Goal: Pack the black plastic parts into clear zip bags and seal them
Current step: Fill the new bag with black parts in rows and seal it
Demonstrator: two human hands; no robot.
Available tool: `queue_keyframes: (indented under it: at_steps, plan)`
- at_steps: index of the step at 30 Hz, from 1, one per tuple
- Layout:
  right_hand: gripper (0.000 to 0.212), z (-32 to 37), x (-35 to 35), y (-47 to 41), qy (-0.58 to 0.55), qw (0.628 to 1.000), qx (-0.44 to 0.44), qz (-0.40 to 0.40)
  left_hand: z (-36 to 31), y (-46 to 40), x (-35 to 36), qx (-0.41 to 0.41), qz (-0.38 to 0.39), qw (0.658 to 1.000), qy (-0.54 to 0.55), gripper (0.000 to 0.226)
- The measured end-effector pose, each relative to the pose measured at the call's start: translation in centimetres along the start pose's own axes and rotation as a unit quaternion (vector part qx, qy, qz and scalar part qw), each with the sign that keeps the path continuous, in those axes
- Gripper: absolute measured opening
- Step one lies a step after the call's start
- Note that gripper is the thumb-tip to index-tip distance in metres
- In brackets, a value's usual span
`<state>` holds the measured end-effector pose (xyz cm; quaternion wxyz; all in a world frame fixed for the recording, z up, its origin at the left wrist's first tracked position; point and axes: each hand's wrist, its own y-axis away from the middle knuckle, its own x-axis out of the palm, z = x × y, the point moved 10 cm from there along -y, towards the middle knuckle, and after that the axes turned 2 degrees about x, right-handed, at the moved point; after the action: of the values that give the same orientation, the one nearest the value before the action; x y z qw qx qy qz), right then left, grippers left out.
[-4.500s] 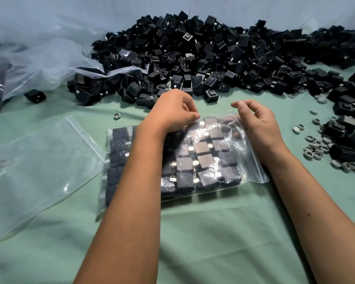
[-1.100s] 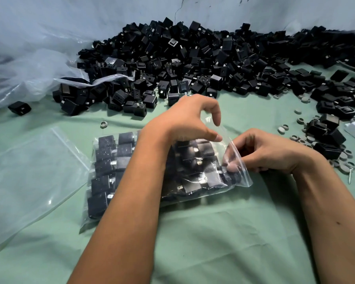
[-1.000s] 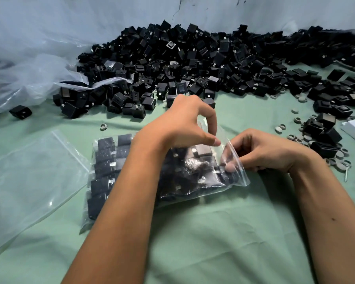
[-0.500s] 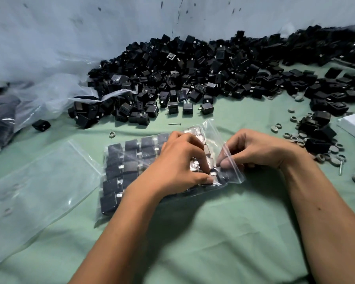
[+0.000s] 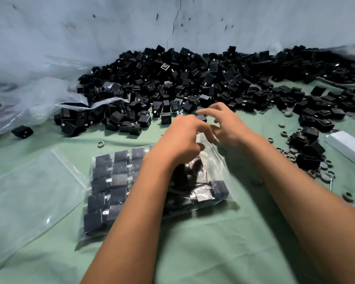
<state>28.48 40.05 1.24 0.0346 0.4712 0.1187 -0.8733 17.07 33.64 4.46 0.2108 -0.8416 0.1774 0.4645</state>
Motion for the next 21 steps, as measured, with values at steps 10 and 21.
queue_keyframes:
  at_steps: [10, 21]
  plan:
    - [0.042, -3.6, -2.3, 2.0, -0.138, 0.982, 0.092, -0.09, -0.1, -1.2, 1.7, 0.036, 0.047, 0.997, 0.048, 0.043]
    - [0.038, -3.4, 1.8, 9.4, -0.355, 0.915, 0.109, 0.156, 0.6, -0.8, 1.7, 0.031, 0.039, 0.999, 0.021, 0.016]
